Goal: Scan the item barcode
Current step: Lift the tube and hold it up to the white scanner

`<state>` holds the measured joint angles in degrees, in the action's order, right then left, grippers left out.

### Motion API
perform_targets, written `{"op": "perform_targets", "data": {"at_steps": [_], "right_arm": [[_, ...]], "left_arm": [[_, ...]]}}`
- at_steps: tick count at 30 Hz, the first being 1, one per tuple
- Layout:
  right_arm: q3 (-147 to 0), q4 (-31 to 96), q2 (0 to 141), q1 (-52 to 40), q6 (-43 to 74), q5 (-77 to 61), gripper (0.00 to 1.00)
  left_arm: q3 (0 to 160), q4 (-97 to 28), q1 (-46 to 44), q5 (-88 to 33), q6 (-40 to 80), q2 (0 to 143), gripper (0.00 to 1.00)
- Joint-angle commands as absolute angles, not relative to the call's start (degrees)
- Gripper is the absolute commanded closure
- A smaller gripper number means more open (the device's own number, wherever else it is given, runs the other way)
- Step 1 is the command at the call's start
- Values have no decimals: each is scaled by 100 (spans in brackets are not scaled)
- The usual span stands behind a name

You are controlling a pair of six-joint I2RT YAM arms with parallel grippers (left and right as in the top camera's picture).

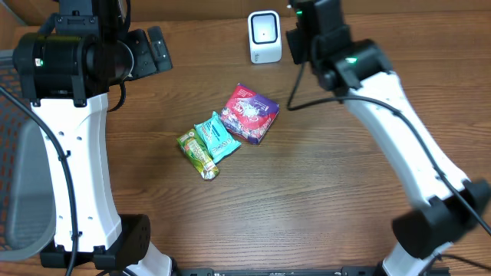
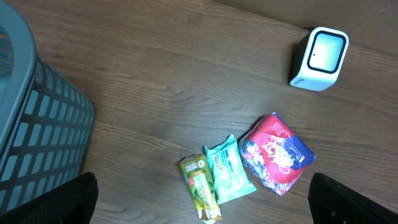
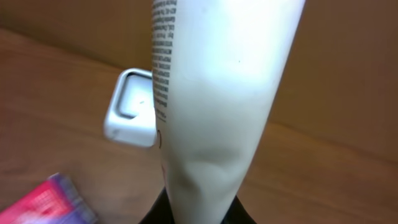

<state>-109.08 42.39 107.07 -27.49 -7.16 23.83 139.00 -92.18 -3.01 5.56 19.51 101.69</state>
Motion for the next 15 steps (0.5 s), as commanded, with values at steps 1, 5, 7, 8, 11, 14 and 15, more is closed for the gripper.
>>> {"op": "perform_targets", "data": {"at_steps": [1,5,7,8,11,14,15], "right_arm": [[-11100,3562,11336,-2932,-1382,3909,96],[-11098,2711,12060,-3059,-3127,4198,96],[-11098,2364,12296,-3057,-3424,4200,96],[-11098,2193,12401,-3057,-3518,4200,96],[-11098,1594,12757,-3046,-4093,4198,96],[-11098,1260,13013,-3048,-4497,4195,96],[-11098,1186,13085,-3046,-4593,4195,96]], "left_arm": [[13889,-9212,-303,528,2014,10158,0],[13889,-9212,-303,528,2014,10158,1],[13889,-9212,-303,528,2016,10158,0],[13889,-9212,-303,528,2014,10158,0],[13889,-9212,-303,528,2014,10158,0],[13889,-9212,-303,528,2014,10158,1],[13889,-9212,-303,528,2014,10158,0]]}}
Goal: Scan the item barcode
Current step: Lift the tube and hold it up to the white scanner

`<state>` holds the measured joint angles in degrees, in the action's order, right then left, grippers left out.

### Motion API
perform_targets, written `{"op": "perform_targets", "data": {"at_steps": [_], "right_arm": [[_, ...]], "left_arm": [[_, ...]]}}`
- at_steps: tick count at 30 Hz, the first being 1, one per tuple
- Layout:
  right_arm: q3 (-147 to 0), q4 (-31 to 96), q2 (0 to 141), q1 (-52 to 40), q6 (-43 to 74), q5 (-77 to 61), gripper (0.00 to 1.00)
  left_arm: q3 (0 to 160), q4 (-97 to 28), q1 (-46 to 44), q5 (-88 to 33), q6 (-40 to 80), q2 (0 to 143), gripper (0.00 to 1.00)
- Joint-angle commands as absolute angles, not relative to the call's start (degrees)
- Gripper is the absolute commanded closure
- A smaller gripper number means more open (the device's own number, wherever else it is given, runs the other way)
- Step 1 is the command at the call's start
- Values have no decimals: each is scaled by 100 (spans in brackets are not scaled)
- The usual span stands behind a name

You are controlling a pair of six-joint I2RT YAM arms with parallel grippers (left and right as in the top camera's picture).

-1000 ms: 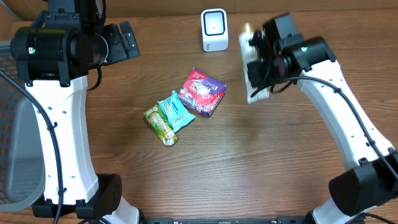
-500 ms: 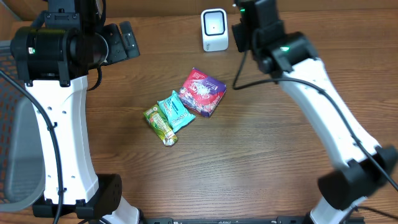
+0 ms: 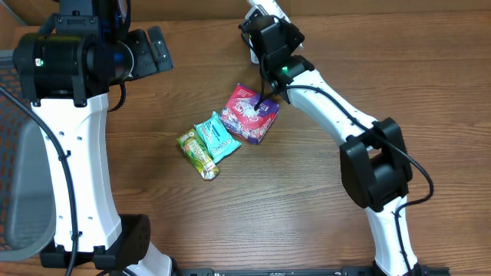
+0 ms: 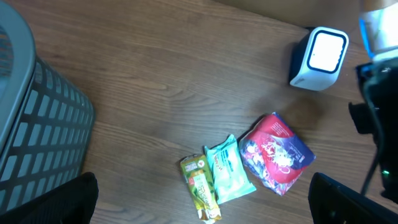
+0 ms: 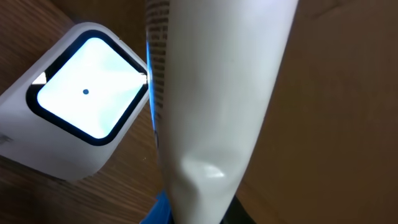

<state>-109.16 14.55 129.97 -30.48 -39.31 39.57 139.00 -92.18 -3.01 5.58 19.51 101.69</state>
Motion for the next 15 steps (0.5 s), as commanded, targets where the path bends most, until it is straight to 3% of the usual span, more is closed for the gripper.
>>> {"op": "perform_targets", "data": {"at_steps": [1,15], "right_arm": [[-11098,1098,13176,-3041,-4685,4198,96],[-11096,1129,13413,-2847,-4676,4178,96]], "left_arm": [[13889,-9212,-303,528,2014,10158,0],[13889,-9212,-303,528,2014,10158,1]]}}
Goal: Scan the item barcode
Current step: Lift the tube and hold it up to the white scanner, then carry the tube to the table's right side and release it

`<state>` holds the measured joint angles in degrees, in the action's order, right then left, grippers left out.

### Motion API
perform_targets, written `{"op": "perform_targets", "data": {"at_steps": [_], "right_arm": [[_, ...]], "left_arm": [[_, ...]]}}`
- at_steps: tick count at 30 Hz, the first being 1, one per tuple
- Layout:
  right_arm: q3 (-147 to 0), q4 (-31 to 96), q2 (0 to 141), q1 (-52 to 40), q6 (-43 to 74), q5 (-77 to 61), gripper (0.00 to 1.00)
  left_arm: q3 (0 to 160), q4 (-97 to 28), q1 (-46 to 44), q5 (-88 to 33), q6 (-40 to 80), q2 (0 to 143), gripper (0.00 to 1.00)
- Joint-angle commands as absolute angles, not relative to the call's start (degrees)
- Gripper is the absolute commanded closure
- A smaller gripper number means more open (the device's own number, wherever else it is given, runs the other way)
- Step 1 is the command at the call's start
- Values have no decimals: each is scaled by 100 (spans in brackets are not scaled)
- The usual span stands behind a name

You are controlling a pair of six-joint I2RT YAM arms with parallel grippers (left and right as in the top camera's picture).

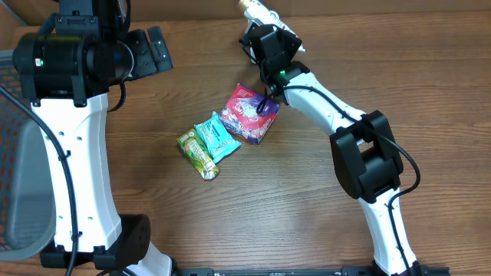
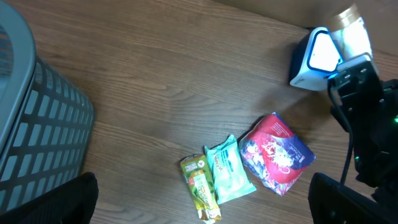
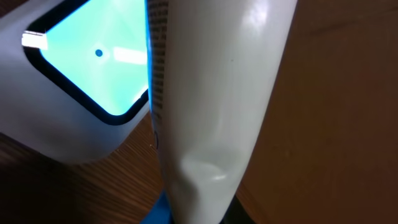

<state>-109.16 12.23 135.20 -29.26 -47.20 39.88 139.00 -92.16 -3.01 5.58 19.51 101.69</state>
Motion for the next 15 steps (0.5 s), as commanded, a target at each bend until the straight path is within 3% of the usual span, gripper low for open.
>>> {"op": "perform_targets", "data": {"at_steps": [1,10,15], "right_arm": [[-11096,1168,13413,-2840,-4678,4198,96],[-11098,1538,13397,-2810,-4521,4403,96],[-11098,2274,13002,-2880,-3629,4165,96]], "left_arm": [[13889,-9212,-303,528,2016,10158,0],[13889,-9212,-301,528,2016,10158,0],[13889,-9212,-303,528,2014,10158,0]]}}
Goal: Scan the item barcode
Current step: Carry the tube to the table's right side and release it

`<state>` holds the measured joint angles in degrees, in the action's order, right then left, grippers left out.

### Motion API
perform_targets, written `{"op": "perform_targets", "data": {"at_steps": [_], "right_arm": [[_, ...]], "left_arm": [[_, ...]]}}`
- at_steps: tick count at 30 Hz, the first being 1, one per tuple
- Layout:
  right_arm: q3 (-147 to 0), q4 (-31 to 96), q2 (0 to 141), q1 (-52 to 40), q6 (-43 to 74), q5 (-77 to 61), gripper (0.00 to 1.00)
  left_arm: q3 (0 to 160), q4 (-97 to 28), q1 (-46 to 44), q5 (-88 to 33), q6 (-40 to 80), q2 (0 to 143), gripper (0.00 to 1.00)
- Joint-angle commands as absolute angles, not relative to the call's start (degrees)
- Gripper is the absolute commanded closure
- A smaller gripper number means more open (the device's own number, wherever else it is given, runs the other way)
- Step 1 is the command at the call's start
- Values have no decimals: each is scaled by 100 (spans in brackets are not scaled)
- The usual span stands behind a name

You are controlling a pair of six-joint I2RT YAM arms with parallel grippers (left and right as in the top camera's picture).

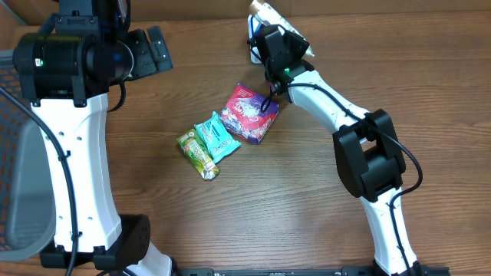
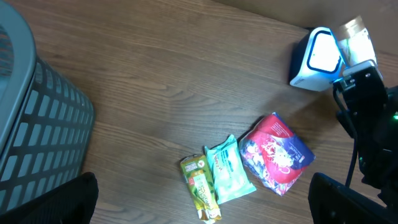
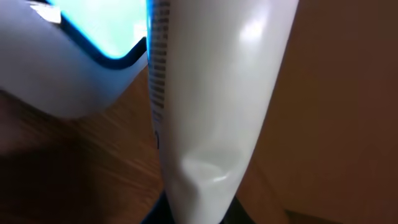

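My right gripper (image 3: 196, 214) is shut on a white tube (image 3: 211, 93) with fine black print down its left side. The tube stands right beside the white scanner (image 3: 74, 68), whose window glows blue-white at the top left of the right wrist view. Overhead, the right gripper (image 1: 280, 46) covers most of the scanner (image 1: 253, 34) at the table's far edge, and the tube's cap (image 1: 262, 11) pokes past it. In the left wrist view the tube (image 2: 354, 34) is just right of the scanner (image 2: 317, 53). My left gripper (image 2: 205, 211) hangs open high over the table.
Three packets lie mid-table: a pink-purple one (image 1: 249, 113), a teal one (image 1: 216, 136) and a green one (image 1: 198, 155). A grey slatted basket (image 2: 37, 124) stands at the left. The left arm's white column (image 1: 77, 153) rises along the left side.
The right gripper with the tube has shifted a little to the right along the scanner. The scanner's window, teal-green before, now glows blue-white. The left arm has not moved.
The right gripper first held the tube up to the right of the scanner. Then it was at the scanner, whose window shone white. Then the window filled the view and glowed teal-green. Now the tube sits slightly further right. The packets and the left arm stayed put.
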<state>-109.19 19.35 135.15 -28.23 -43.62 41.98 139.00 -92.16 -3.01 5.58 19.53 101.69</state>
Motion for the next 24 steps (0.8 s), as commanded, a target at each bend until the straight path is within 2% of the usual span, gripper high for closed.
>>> {"op": "perform_targets", "data": {"at_steps": [1,7,15,20,24], "right_arm": [[-11098,2554,12864,-2912,-3500,3903,96],[-11098,3918,12068,-3129,-2683,2504,96],[-11098,5122,10724,-3033,-617,742,96],[-11098,6204,10005,-2388,805,-451,96],[-11096,7096,9870,-1422,2320,-523,96]], "left_arm": [[13889,-9212,-303,528,2014,10158,0],[13889,-9212,-303,528,2014,10158,0],[13889,-9212,-303,528,2014,10158,0],[13889,-9212,-303,528,2016,10158,0],[13889,-9212,-303,528,2014,10158,1]]}}
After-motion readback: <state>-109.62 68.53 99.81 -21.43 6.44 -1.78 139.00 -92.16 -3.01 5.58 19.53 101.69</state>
